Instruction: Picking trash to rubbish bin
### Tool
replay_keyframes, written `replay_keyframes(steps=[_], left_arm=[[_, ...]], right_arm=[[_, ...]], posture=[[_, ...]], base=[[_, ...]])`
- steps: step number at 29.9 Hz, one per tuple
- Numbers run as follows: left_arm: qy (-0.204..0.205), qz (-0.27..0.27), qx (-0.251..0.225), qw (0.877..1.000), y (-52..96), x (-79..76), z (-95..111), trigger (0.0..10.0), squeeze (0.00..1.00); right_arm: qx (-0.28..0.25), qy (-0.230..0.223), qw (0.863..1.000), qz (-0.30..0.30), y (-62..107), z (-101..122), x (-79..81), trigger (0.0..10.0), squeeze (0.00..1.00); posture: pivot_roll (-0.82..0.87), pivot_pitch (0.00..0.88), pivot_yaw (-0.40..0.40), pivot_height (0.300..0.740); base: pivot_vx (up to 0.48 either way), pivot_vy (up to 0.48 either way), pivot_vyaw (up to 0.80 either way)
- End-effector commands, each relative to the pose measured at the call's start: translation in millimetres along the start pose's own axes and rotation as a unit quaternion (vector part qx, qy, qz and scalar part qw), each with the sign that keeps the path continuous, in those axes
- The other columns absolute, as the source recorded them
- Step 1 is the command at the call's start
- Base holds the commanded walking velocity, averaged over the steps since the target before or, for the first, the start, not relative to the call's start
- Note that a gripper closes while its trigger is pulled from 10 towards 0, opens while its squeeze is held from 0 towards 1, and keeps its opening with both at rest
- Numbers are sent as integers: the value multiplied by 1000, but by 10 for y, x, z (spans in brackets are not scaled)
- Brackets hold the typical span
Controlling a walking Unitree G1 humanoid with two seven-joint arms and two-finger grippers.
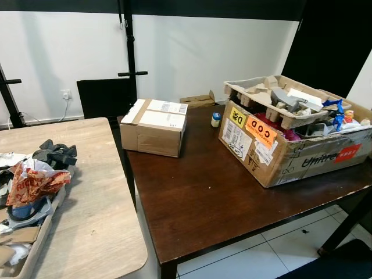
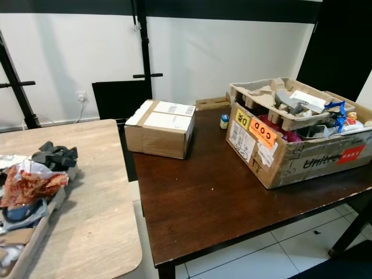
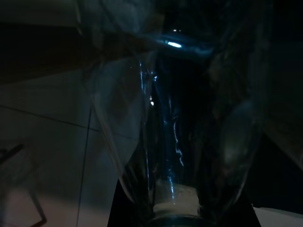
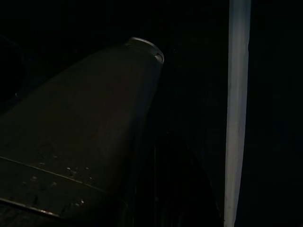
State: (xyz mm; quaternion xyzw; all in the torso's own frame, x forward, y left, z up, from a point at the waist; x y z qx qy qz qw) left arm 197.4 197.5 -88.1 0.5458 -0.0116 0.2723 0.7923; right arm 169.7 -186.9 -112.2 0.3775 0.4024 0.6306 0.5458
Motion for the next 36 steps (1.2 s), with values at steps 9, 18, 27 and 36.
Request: replay_keyframes(steps=[9,18,27,36], left_arm=[[-43,-56,-93,993,-58,-116,367,10000,0],[-49,-59,-80,994,-49,-153,297,10000,0],[13,-45,-69,996,-49,-130,241,10000,0],[41,-31,-61,997,14,-26,111,10000,0]], right_arm=[[34,7,999,4,2,-194,30,10000,0],[36,9,999,2,5,-205,14,10000,0],[35,8,999,-2,5,-205,10,10000,0],[34,6,999,-4,4,-201,12,10000,0]], posture=[[-29,149,-48,740],[-27,150,-49,740],[-28,146,-46,740],[-33,139,-45,740]], base=[[0,0,0],[0,0,0],[0,0,0],[0,-34,0]])
Point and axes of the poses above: a point about 5 cm out from each wrist's last joint towards the gripper, its own y axis pointing back from the gripper into the wrist, its own z axis along the axis of the wrist's last joint, x = y × z, the point moved 2 cm from there along -y, pointing out of the wrist towards the gripper, and after that the axes turned 8 degrees about -y, right-handed, at the moved point
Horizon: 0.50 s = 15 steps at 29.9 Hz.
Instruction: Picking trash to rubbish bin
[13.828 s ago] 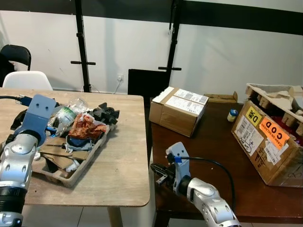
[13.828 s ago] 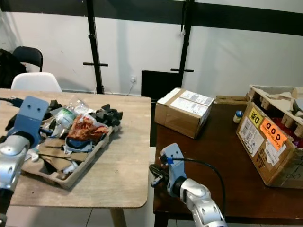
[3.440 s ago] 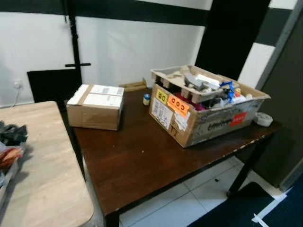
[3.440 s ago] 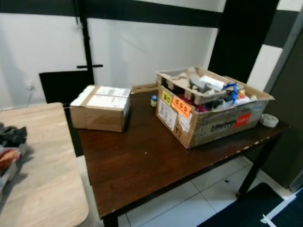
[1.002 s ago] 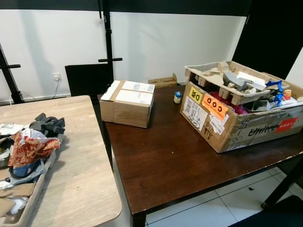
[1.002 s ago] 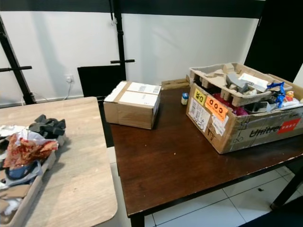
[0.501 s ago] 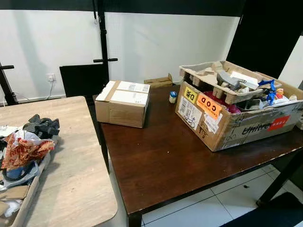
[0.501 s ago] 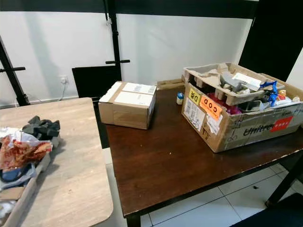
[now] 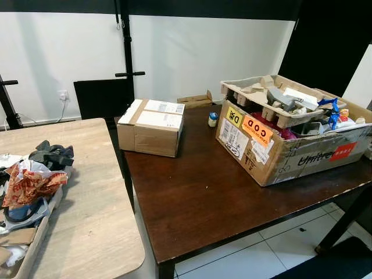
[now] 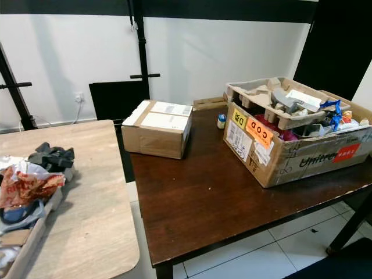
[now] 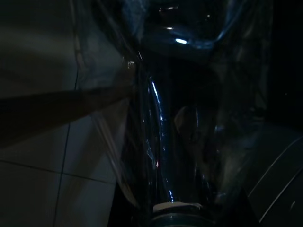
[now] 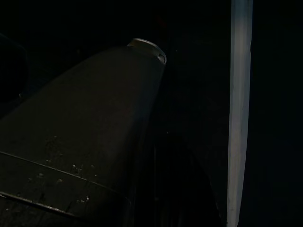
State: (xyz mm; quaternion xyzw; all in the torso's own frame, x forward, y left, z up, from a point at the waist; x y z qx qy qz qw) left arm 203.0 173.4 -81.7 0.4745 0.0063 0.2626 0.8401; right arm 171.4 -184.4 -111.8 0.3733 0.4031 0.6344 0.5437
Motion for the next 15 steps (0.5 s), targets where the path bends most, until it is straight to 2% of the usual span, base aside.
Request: replay_keyframes(steps=[1,10,15], left_arm=[[16,1,17,1000,87,27,-153,10000,0],[21,1,4,1000,97,64,-124,10000,0],[20,-1,-19,1000,103,126,-47,10000,0]], right_arm=[[36,1,999,-5,9,-220,-8,10000,0],[35,1,999,-4,7,-207,0,10000,0],[35,1,999,-3,6,-199,5,10000,0]], posture=[[-33,139,-45,740],[-31,135,-44,740],[-33,138,-42,740]], base=[[0,-307,0],[0,-461,0],[0,-480,0]])
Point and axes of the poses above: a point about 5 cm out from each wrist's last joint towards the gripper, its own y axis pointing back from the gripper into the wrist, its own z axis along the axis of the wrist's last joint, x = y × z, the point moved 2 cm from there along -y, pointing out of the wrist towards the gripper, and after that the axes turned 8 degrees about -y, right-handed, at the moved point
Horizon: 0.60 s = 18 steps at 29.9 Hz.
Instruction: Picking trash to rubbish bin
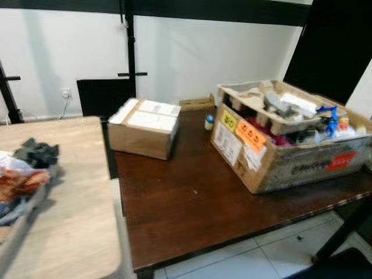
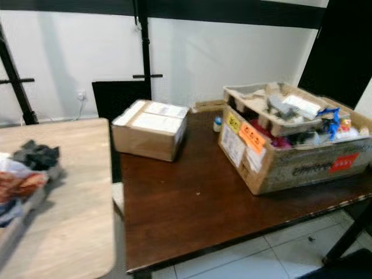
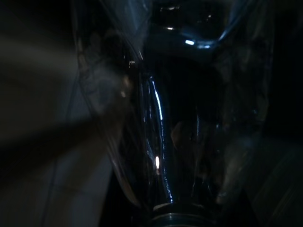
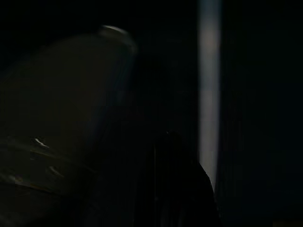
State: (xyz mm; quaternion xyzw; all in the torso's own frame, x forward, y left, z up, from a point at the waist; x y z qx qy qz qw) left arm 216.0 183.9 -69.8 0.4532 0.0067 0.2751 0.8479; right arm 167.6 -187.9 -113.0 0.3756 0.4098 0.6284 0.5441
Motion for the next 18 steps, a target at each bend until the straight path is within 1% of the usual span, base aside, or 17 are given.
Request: replay_keyframes(steps=[1,3,9,18], left_arm=[[8,-9,-1,1000,23,-55,-51,10000,0],[5,-12,-15,1000,14,-42,2,10000,0],[4,-16,-32,999,6,-31,69,10000,0],[8,-19,-41,999,-9,-51,105,10000,0]], right_arm=[[27,1,1000,2,-2,-156,34,10000,0],[28,2,1000,2,-2,-159,31,10000,0],[29,4,1000,1,0,-163,23,10000,0],[30,6,1000,1,2,-164,13,10000,0]], posture=[[-33,139,-43,740],[-33,139,-44,740],[-34,139,-44,740],[-35,139,-47,740]], base=[[0,-480,0],[0,-480,0],[0,-480,0],[0,-480,0]])
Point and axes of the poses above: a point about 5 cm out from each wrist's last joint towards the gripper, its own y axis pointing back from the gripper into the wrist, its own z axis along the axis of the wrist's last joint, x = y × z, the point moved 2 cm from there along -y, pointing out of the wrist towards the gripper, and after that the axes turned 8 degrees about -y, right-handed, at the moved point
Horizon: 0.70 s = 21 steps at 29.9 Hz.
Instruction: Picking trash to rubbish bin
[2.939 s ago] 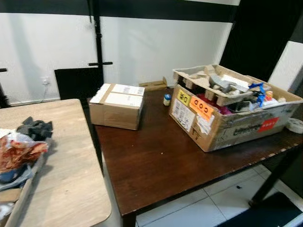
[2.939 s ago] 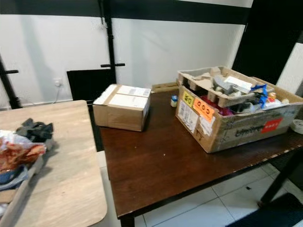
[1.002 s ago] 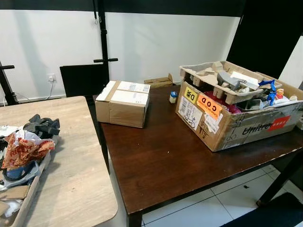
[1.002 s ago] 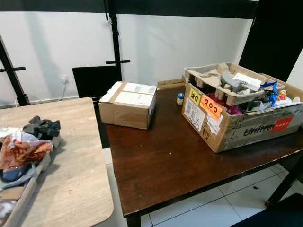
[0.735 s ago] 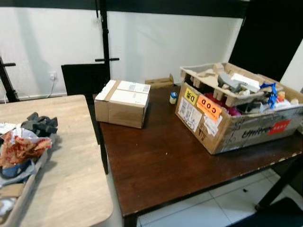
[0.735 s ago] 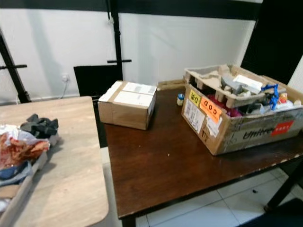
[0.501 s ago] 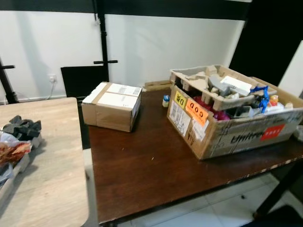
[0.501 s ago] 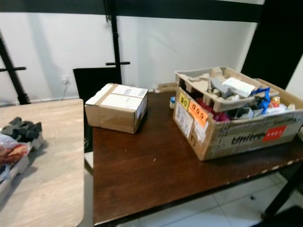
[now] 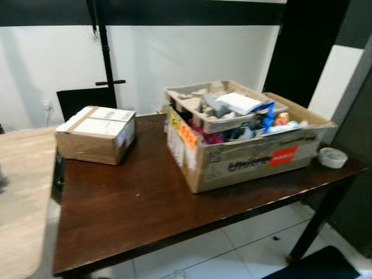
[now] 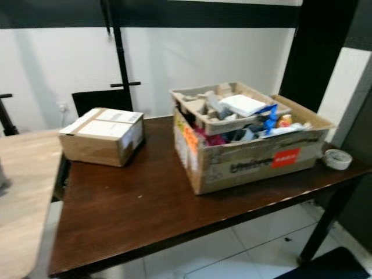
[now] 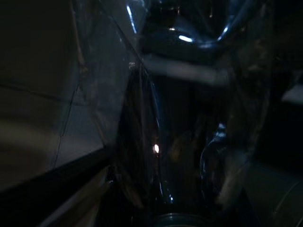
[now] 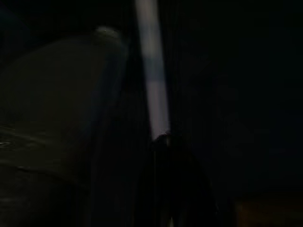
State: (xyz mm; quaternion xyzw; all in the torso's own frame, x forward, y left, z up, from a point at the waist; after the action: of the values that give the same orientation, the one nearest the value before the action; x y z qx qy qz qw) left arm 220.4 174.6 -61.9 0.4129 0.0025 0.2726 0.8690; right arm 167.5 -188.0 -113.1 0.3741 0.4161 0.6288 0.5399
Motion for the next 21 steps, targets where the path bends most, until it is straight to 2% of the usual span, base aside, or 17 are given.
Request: replay_keyframes(steps=[1,21], left_arm=[[4,-13,4,1000,-9,-65,-23,10000,0],[12,-12,2,1000,9,-59,-33,10000,0]], right_arm=[[25,0,1000,1,1,-161,16,10000,0],[26,5,1000,3,-2,-152,28,10000,0]], posture=[[-33,140,-47,740],[-35,140,-48,740]], base=[[0,-480,0],[0,-480,0]])
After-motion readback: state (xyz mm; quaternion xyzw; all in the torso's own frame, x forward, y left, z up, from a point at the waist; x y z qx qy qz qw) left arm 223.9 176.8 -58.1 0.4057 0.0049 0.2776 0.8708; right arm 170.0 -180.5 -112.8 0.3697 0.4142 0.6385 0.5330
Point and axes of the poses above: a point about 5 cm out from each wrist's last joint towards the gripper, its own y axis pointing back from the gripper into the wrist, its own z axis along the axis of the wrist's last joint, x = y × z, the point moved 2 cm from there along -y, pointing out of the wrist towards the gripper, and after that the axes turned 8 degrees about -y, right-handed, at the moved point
